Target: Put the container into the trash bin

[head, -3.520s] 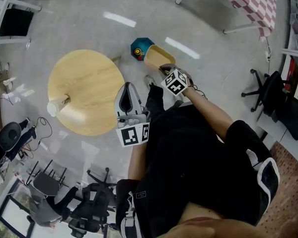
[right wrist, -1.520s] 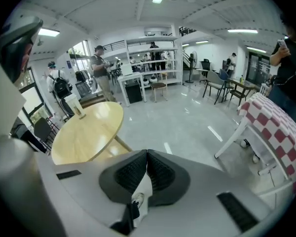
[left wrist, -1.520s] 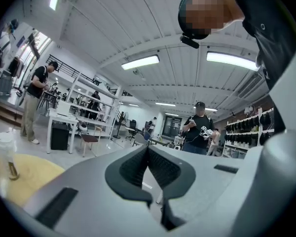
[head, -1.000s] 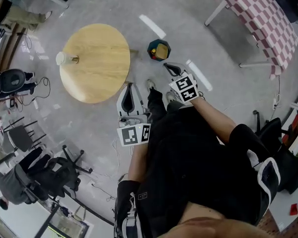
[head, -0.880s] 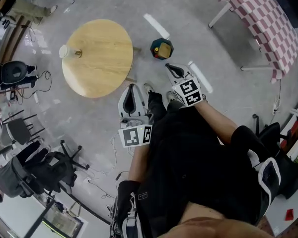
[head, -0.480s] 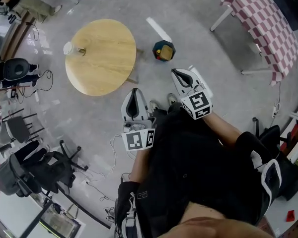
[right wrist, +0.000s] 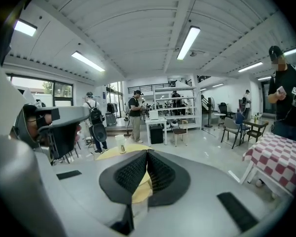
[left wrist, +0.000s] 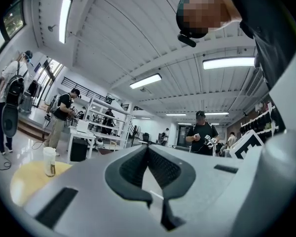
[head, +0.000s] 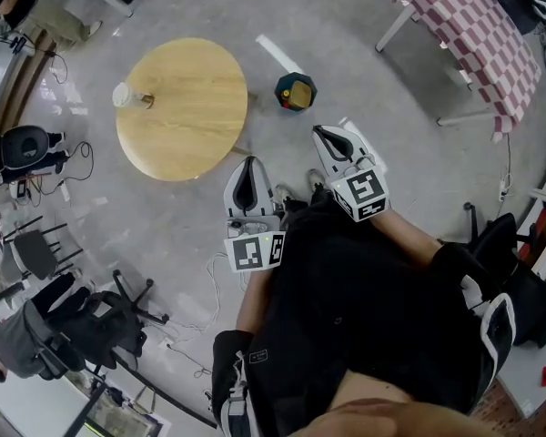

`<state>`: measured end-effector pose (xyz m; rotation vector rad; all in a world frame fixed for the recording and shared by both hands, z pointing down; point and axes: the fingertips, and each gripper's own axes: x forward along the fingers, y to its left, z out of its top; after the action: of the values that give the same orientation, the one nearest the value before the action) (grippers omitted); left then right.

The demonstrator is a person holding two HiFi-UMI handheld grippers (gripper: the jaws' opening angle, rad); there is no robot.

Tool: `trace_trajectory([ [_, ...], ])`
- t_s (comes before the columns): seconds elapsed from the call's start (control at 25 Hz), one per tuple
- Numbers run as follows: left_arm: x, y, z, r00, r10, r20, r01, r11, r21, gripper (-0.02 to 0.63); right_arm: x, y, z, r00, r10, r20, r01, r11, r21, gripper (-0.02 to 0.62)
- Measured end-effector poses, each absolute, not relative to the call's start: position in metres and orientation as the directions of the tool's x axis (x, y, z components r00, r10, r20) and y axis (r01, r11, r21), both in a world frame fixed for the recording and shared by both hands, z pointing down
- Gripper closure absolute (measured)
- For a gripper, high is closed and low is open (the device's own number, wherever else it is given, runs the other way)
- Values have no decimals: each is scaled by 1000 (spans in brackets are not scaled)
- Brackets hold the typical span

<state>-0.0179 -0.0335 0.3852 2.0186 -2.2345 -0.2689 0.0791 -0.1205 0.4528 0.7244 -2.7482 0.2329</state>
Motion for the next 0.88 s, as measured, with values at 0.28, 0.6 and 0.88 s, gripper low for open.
trace_trajectory([
  [0.28, -21, -29, 384, -88, -996, -30, -974, 80, 210, 597, 75, -116, 453, -828, -457, 326, -503, 861, -72, 569],
  [0.6, -19, -23, 384, -88, -995, -39, -974, 78, 212, 597, 76, -110, 452, -829, -459, 319, -503, 862, -68, 569],
  [0.88, -18, -17, 383, -91, -995, -42, -973, 80, 217, 597, 78, -107, 450, -827, -466, 315, -509, 858, -66, 569],
])
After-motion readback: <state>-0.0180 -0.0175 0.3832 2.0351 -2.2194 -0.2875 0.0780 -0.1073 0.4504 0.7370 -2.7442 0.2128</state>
